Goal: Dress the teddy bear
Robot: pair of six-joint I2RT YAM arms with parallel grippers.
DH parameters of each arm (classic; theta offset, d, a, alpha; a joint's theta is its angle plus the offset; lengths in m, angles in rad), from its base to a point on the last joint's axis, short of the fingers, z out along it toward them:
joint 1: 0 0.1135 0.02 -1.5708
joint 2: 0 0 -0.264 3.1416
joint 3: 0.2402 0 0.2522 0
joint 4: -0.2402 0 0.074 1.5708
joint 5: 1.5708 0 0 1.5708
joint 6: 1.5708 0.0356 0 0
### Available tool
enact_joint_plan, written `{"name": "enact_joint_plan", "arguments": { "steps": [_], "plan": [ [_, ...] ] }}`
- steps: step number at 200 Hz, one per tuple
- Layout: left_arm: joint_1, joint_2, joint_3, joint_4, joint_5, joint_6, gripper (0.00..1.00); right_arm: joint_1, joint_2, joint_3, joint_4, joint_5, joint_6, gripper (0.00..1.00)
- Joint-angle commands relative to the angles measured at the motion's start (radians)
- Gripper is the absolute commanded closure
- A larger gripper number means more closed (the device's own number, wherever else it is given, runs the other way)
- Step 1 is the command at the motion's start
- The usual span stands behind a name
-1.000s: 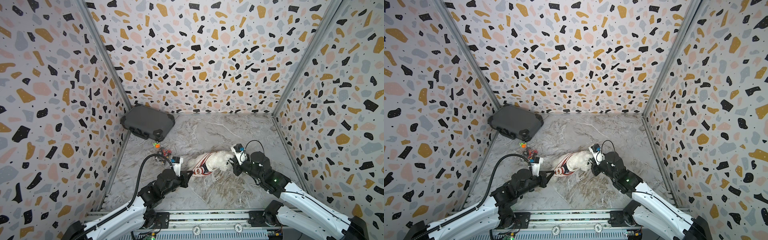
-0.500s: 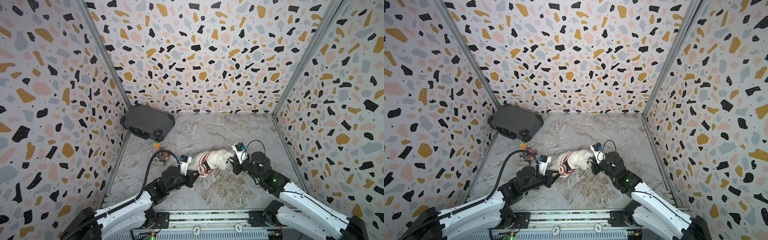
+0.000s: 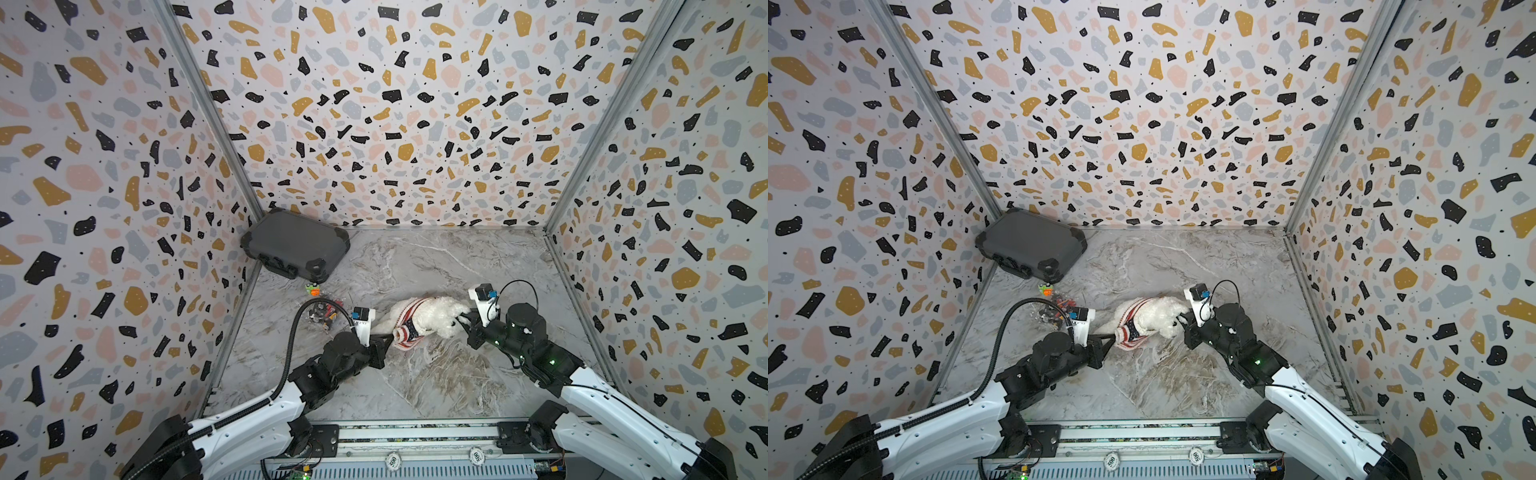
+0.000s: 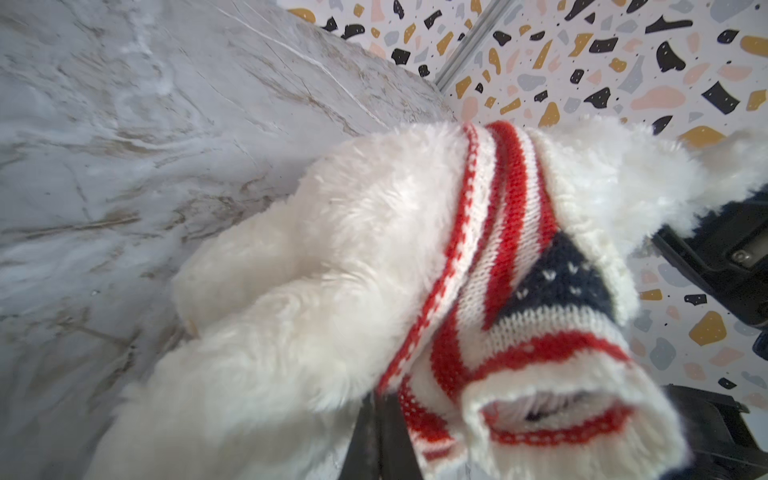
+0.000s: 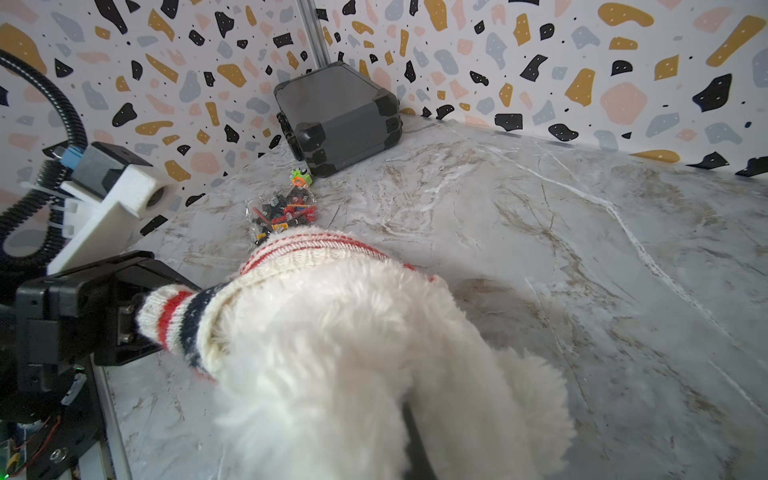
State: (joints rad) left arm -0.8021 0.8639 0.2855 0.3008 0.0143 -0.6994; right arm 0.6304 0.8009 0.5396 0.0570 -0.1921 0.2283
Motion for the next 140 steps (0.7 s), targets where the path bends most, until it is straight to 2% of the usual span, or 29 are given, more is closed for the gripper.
{"name": "enact_joint_plan", "arguments": {
  "steps": [1,31,63,75,102,121,140],
  "plan": [
    [0.018,-0.032,-0.043,-0.043,-0.034,-0.01,1.0,-0.026,-0.04,0.035,0.099,-0.044,0.051,1.0],
    [0.019,-0.02,-0.046,-0.003,0.016,-0.007,1.0,-0.027,-0.035,0.043,0.096,-0.046,0.048,1.0],
    [0.015,0.03,-0.038,0.173,0.135,-0.016,1.0,-0.026,-0.009,0.039,0.116,-0.082,0.06,1.0],
    [0.012,0.044,-0.016,0.171,0.124,-0.005,1.0,-0.025,-0.008,0.036,0.125,-0.089,0.067,1.0],
    [0.014,0.084,0.035,0.057,0.021,0.035,1.0,-0.026,-0.015,0.047,0.123,-0.099,0.07,1.0],
    [0.014,0.093,0.041,0.075,0.006,0.034,1.0,-0.026,-0.016,0.052,0.113,-0.093,0.063,1.0],
    [0.013,0.066,0.05,0.058,0.009,0.053,0.79,-0.026,0.006,0.077,0.065,-0.094,0.026,1.0]
  ]
}}
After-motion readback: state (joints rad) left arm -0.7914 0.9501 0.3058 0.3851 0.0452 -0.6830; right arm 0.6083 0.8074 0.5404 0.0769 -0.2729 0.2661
